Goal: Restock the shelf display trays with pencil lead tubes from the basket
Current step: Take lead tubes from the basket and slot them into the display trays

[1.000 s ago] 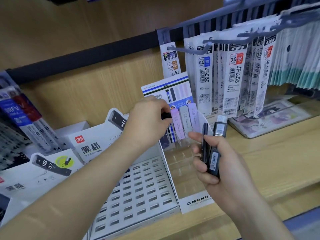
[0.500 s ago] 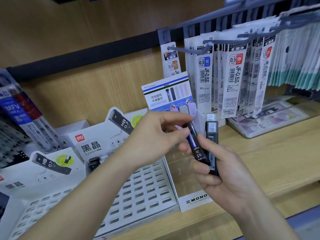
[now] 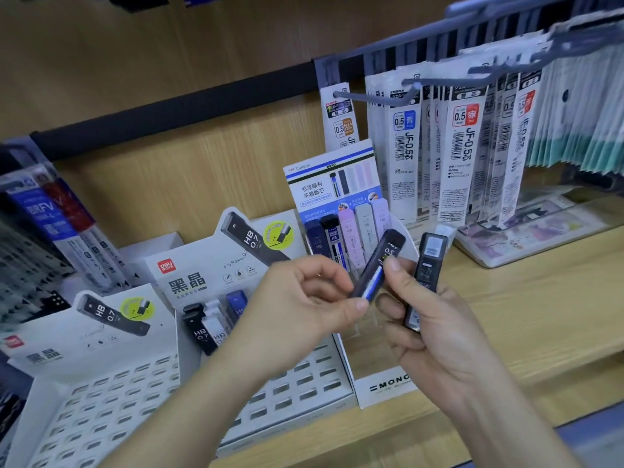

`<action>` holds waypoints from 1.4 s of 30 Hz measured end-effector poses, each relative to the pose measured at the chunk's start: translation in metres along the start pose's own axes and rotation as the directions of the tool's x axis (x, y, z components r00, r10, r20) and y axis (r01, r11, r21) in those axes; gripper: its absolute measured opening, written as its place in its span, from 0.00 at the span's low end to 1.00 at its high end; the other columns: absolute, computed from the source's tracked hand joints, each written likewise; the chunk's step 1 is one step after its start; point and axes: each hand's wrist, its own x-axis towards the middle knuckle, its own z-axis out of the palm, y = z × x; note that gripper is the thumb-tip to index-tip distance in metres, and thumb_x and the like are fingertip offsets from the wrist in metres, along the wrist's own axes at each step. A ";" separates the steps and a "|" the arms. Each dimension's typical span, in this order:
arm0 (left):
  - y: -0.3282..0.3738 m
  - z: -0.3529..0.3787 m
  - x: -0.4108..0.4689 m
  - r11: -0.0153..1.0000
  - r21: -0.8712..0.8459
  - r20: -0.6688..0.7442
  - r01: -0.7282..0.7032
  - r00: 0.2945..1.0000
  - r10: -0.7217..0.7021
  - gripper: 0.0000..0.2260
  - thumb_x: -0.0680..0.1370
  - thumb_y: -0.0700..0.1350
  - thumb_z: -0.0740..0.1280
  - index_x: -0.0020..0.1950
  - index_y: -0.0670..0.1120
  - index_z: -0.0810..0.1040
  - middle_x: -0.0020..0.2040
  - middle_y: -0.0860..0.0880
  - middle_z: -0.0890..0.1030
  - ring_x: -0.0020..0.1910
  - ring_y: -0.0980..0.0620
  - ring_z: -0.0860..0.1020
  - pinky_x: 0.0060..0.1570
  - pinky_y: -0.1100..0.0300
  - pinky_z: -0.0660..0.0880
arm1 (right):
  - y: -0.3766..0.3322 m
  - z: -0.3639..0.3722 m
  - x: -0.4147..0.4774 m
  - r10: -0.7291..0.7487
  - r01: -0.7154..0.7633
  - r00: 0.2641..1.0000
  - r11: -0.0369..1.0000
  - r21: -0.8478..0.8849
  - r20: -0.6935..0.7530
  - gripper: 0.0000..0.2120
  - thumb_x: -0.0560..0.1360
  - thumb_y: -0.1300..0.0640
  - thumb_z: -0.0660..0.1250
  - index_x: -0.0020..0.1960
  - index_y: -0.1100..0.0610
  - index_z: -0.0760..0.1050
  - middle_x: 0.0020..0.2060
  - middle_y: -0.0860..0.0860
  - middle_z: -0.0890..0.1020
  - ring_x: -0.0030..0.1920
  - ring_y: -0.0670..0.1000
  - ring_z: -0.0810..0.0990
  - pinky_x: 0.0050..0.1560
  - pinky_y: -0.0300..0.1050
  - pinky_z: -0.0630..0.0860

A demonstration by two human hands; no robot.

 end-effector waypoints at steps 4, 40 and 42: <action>0.007 -0.008 0.008 0.995 0.053 -0.043 -0.086 0.995 0.088 0.04 0.72 0.43 0.72 0.47 0.46 0.82 0.37 0.47 0.83 0.36 0.50 0.80 0.38 0.57 0.80 | 0.001 0.000 -0.001 -0.015 0.018 1.000 0.978 -0.208 0.015 0.11 0.63 0.55 0.74 0.44 0.55 0.77 0.27 0.47 0.71 0.24 0.43 0.60 0.19 0.32 0.56; 0.024 -0.010 0.082 0.415 0.883 0.038 -0.219 0.915 0.402 0.09 0.74 0.46 0.72 0.54 0.49 0.83 0.49 0.50 0.82 0.51 0.50 0.78 0.52 0.54 0.75 | -0.005 -0.003 0.003 0.073 -0.066 0.996 0.988 0.137 -0.043 0.05 0.77 0.56 0.61 0.48 0.57 0.74 0.34 0.55 0.74 0.26 0.48 0.65 0.21 0.37 0.60; 0.024 -0.008 0.083 0.381 0.901 0.038 -0.209 0.912 0.409 0.08 0.74 0.45 0.71 0.53 0.48 0.82 0.48 0.50 0.81 0.50 0.49 0.77 0.51 0.53 0.75 | -0.005 -0.003 0.002 0.059 -0.056 0.998 0.990 0.128 -0.021 0.07 0.78 0.57 0.63 0.51 0.59 0.77 0.34 0.55 0.76 0.28 0.49 0.70 0.24 0.39 0.66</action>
